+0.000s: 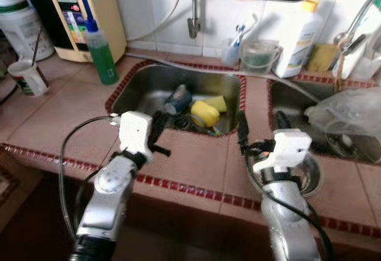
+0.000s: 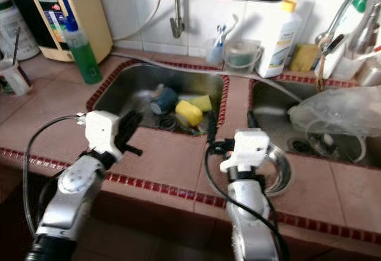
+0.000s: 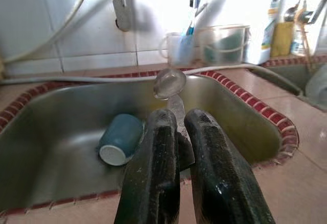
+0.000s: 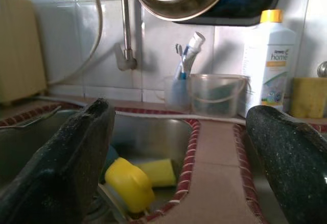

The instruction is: Kitchen organization

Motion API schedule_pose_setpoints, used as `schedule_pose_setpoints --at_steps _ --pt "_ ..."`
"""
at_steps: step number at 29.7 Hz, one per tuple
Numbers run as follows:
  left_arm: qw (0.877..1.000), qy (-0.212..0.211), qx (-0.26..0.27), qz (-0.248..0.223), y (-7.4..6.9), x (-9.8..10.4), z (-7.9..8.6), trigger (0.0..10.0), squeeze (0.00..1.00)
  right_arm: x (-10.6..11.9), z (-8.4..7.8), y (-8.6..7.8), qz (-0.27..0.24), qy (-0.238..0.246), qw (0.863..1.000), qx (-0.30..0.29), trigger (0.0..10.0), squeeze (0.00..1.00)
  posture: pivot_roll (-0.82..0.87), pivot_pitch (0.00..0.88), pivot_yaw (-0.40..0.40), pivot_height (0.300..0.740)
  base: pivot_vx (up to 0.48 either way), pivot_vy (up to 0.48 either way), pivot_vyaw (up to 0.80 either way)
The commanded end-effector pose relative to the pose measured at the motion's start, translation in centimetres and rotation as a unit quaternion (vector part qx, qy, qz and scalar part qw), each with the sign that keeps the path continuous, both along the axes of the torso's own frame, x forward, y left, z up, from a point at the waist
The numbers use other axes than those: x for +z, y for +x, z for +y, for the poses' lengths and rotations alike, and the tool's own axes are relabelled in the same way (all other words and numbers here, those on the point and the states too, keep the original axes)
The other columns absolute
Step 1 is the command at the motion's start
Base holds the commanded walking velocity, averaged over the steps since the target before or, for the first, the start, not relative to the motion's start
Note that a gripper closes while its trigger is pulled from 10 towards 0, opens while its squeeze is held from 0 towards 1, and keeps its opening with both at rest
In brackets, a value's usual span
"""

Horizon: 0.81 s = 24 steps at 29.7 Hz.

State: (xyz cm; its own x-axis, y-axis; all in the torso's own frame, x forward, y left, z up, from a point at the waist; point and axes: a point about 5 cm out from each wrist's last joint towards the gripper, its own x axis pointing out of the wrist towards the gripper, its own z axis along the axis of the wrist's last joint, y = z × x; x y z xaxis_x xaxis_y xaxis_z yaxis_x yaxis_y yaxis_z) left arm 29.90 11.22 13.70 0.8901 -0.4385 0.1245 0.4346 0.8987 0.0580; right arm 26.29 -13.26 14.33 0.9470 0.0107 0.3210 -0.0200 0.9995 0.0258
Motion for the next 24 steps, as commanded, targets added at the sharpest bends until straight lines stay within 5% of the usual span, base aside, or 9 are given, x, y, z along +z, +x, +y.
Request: schedule_pose_setpoints --at_steps 1,15,24 --pt "1.0 0.009 0.011 -0.009 0.08 0.43 0.72 10.0 0.0 0.6 0.56 -0.03 -0.01 0.005 1.0 0.008 10.0 0.0 -0.1 0.06 0.03 0.74 0.0 0.0 0.0" --pt "1.0 0.019 -0.001 -0.012 -0.02 0.37 0.47 10.0 0.0 0.51 0.78 -0.05 -0.009 0.004 1.0 0.015 10.0 0.0 -0.1 0.049 0.029 0.74 0.0 0.0 0.0" --pt "1.0 0.021 -0.006 -0.015 -0.01 0.45 0.42 10.0 0.0 0.44 0.91 -0.08 -0.009 0.004 1.0 0.017 10.0 0.0 -0.11 0.04 0.033 0.74 0.338 0.0 0.0"
